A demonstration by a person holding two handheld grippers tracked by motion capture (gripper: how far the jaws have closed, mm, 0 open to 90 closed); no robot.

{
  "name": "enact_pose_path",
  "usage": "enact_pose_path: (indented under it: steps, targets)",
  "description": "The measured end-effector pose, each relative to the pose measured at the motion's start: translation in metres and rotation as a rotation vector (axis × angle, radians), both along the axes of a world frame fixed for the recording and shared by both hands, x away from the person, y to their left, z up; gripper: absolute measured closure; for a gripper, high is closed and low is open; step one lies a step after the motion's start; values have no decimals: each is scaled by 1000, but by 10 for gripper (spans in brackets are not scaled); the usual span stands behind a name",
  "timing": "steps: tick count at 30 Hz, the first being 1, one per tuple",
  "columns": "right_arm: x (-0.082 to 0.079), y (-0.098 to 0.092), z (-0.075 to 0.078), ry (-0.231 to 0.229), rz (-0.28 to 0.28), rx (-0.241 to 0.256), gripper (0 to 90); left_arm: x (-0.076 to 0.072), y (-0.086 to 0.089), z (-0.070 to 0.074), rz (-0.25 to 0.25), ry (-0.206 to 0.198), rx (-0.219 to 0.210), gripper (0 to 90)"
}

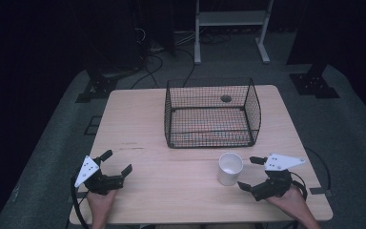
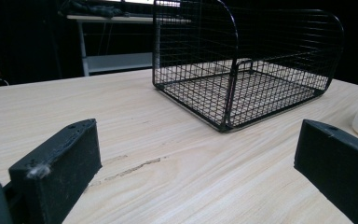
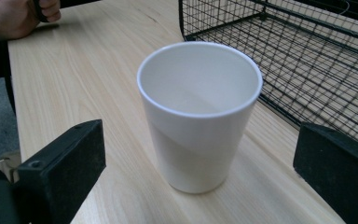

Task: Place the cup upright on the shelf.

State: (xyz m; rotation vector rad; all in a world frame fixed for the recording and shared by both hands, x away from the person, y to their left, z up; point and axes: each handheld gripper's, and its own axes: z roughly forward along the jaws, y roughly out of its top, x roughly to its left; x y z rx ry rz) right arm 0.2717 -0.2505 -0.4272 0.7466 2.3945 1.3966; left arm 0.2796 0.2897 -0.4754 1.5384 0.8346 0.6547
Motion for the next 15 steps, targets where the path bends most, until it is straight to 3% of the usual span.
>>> enact_pose_path:
  steps: [15]
  targets:
    - [12, 19, 2, 13, 31, -30, 16, 0, 0, 0, -1, 0, 0, 0]
